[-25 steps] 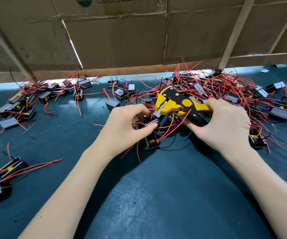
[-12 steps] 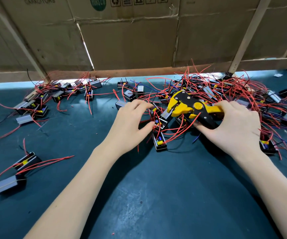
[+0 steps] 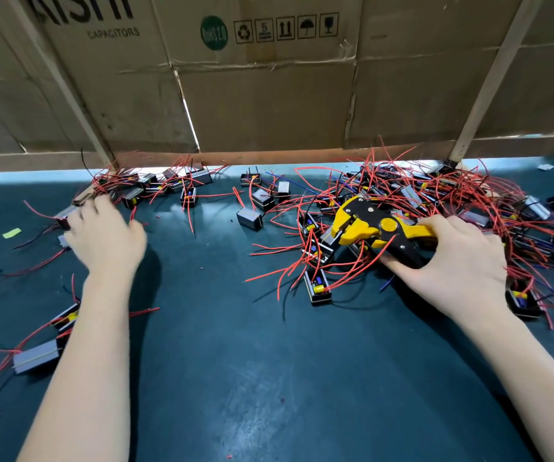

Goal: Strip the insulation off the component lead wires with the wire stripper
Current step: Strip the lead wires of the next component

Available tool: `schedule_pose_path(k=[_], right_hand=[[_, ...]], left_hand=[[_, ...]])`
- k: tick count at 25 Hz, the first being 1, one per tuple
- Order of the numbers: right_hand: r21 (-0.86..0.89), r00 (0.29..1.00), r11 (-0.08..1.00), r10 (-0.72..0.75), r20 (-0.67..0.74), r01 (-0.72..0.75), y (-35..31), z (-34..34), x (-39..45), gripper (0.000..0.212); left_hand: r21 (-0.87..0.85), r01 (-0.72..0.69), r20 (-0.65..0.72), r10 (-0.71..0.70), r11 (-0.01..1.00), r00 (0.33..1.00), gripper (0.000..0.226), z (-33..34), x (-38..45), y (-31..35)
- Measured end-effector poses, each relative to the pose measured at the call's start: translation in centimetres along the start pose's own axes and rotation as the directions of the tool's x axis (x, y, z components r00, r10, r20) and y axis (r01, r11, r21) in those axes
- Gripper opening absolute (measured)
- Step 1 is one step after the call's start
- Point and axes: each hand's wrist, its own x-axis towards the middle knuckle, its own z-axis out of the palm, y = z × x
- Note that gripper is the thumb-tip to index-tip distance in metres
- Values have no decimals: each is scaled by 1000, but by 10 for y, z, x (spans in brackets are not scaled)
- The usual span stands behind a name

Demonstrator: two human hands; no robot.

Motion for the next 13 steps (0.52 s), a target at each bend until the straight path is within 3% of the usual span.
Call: schedule_pose_path(k=[3,9,11,13], right_hand=[[-10,1000,1000,-9,8,9,2,0,0,59],[-14,1000,1000,0,10,1,1,0,0,59],[-16,1000,1000,-5,13,5,0,0,1,59],[-23,1000,1000,0,15,0,1,-1,1,60]], left_hand=[[49,72,235,-82,996,969,49,15,0,-21],[68,-53,157,42,996,987,19,17,-1,-2],[-42,-108,148,113,993,982,15,12,-4,5],[-281,-112,166,164,953,972,13,2,-8,14]])
